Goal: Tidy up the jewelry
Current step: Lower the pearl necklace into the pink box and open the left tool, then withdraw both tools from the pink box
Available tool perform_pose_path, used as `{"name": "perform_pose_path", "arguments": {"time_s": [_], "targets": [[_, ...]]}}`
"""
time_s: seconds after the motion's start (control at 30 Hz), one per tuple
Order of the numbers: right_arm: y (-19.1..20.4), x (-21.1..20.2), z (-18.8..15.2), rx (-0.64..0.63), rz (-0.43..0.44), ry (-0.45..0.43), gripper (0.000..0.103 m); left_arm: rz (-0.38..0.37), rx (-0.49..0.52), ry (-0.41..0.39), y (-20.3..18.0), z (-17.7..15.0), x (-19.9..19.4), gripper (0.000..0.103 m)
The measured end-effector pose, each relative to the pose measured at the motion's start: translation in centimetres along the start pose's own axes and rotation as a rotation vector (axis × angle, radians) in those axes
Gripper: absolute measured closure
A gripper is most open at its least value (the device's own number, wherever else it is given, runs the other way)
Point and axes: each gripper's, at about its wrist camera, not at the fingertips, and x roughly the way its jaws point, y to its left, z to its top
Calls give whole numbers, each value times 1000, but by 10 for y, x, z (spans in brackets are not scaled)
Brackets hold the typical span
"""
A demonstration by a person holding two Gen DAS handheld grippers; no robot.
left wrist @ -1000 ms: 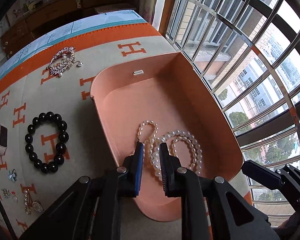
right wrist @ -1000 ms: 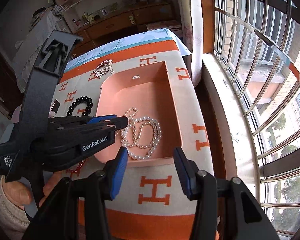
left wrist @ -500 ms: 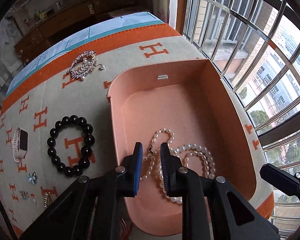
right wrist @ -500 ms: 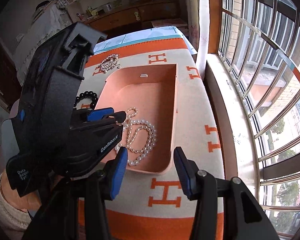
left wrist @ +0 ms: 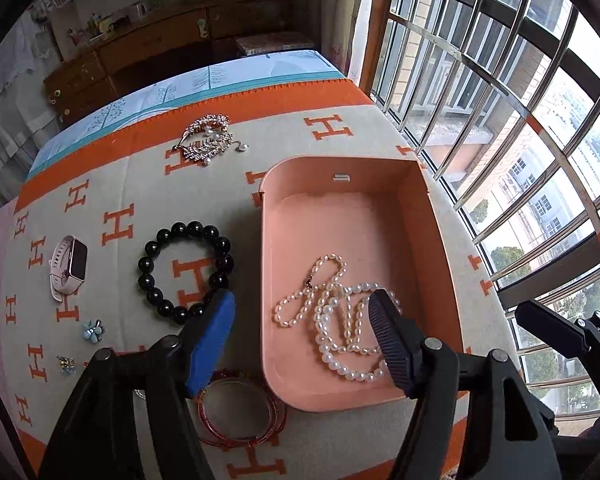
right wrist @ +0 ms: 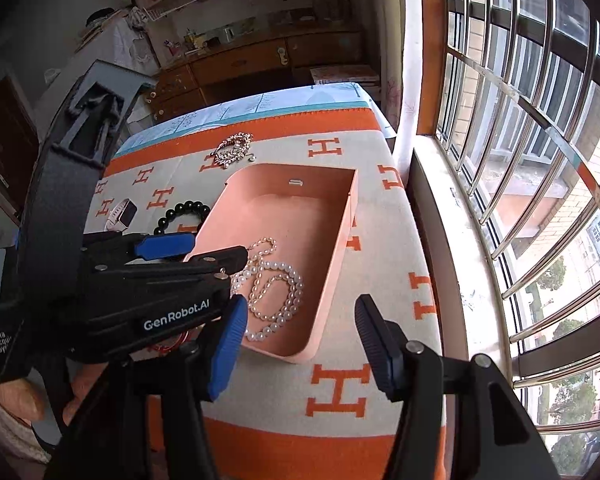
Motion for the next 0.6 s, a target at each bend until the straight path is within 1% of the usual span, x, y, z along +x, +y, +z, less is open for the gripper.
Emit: {"name": "perform_pose_path", "arguments": {"time_s": [0.03, 0.1, 0.27, 0.3, 0.37, 0.4, 0.5, 0.6], "targets": [[1, -3, 0, -1, 3, -11, 46, 21, -2, -40, 4, 0, -9, 16], [5, -9, 0, -11, 23, -34, 46, 45, -3, -94, 11, -1, -24, 14], [26, -24, 2, -85, 14, -97, 46, 64, -32, -157, 31, -4, -53, 14], [30, -27, 3, -102, 22, -108, 45, 71, -37, -169, 34, -5, -58, 14], [39, -34, 5, -134, 45, -129, 37, 85, -45, -188, 41, -5, -67, 14], [43, -38, 6, -147, 61, -142, 30, 90, -52, -196, 44, -7, -73, 14], [52, -47, 11, -175, 100, -173, 29, 95, -78, -227, 56, -10, -90, 14], [63, -53, 17, -208, 122, -184, 29, 127, -94, -263, 67, -10, -106, 14]]}}
